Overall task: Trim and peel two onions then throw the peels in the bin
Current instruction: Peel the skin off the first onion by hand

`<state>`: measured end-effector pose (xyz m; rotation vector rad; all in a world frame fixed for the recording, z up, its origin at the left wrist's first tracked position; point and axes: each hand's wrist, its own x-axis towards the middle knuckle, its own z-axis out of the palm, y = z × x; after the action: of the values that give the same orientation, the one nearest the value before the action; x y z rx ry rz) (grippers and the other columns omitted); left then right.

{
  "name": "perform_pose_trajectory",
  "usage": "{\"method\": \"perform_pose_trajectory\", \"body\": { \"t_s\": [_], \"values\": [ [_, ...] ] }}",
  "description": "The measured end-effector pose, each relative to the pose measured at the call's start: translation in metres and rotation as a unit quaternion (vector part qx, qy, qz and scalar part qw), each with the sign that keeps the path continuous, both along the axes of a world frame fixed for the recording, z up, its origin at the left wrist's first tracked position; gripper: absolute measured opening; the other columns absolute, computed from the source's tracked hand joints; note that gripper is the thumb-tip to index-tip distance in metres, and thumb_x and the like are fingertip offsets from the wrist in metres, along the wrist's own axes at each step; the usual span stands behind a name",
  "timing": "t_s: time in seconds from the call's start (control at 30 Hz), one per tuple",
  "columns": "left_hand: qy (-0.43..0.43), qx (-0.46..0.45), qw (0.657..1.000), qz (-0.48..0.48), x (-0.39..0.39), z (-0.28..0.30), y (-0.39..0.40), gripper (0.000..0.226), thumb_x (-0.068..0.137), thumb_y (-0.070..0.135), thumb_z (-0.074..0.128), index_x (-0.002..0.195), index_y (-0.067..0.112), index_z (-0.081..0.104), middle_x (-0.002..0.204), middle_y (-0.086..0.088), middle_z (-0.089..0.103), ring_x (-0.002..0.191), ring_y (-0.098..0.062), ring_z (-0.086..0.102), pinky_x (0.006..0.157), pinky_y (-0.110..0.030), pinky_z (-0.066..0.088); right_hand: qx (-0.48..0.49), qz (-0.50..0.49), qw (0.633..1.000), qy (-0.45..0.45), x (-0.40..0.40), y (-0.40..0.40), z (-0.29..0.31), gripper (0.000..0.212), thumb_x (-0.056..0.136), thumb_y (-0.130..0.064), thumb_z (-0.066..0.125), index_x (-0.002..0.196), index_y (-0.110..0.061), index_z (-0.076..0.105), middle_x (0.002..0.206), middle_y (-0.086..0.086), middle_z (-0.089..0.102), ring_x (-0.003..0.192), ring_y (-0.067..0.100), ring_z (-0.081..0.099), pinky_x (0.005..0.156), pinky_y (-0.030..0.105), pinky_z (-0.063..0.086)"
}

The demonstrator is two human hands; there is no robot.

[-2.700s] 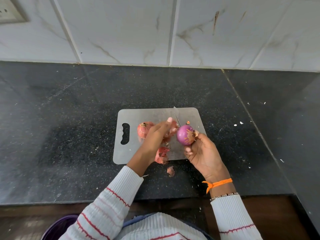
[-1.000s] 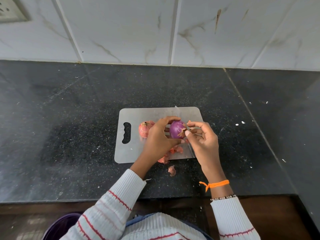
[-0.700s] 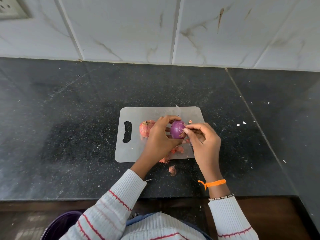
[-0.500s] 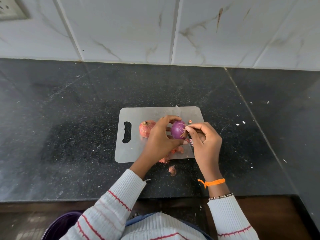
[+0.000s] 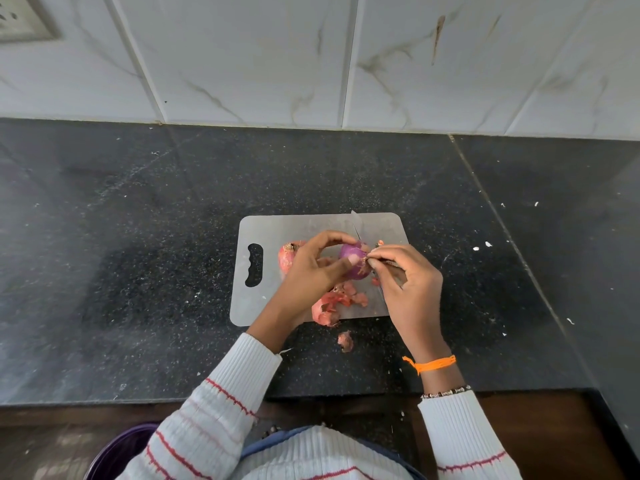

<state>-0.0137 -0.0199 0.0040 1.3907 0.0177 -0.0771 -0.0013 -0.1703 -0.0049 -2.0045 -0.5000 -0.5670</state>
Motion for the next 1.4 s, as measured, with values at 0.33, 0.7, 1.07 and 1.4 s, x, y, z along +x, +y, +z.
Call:
{"method": "perform_pose_trajectory", "body": {
  "t_s": [0.33, 0.7, 1.07, 1.4],
  "values": [
    [0.158, -0.106, 0.980, 0.050, 0.004, -0.009, -0.010, 0.022, 0.088, 0.010, 0.057, 0.109, 0.003, 0.060, 0.096, -0.008, 0.066, 0.081, -0.015, 0.067, 0.078, -0.038, 0.057, -0.059, 0.048, 0.997, 0.005, -0.003, 0.010, -0.004, 0.008, 0.086, 0.000, 0.058, 0.084, -0.006, 0.063, 0.088, -0.002, 0.058, 0.084, 0.008, 0.055, 0.075, 0.019, 0.045],
    [0.134, -0.244, 0.957, 0.086, 0.008, 0.008, -0.004, 0.027, 0.094, 0.015, 0.047, 0.117, 0.002, 0.053, 0.111, -0.018, 0.059, 0.093, -0.023, 0.062, 0.060, -0.021, 0.058, 0.100, -0.020, 0.994, 0.032, -0.004, 0.005, -0.005, 0.006, 0.081, 0.002, 0.066, 0.082, -0.004, 0.067, 0.085, 0.005, 0.061, 0.086, 0.011, 0.060, 0.074, 0.010, 0.046],
    [0.177, -0.298, 0.937, 0.047, 0.005, 0.008, -0.001, 0.018, 0.093, 0.004, 0.047, 0.107, 0.003, 0.058, 0.098, -0.014, 0.064, 0.088, -0.021, 0.063, 0.068, -0.026, 0.058, 0.045, -0.090, 0.980, 0.174, 0.003, 0.005, -0.018, 0.015, 0.078, -0.001, 0.069, 0.076, -0.014, 0.062, 0.075, -0.003, 0.063, 0.070, 0.002, 0.060, 0.062, 0.010, 0.048],
    [0.166, -0.201, 0.962, 0.078, 0.009, -0.002, -0.004, 0.029, 0.081, -0.012, 0.057, 0.100, 0.009, 0.061, 0.099, -0.014, 0.062, 0.083, -0.023, 0.064, 0.067, -0.028, 0.057, 0.064, 0.087, 0.970, 0.217, -0.002, 0.008, -0.004, 0.050, 0.080, 0.002, 0.060, 0.120, -0.027, 0.056, 0.120, -0.010, 0.055, 0.111, 0.002, 0.052, 0.090, 0.018, 0.047]
  ]
}}
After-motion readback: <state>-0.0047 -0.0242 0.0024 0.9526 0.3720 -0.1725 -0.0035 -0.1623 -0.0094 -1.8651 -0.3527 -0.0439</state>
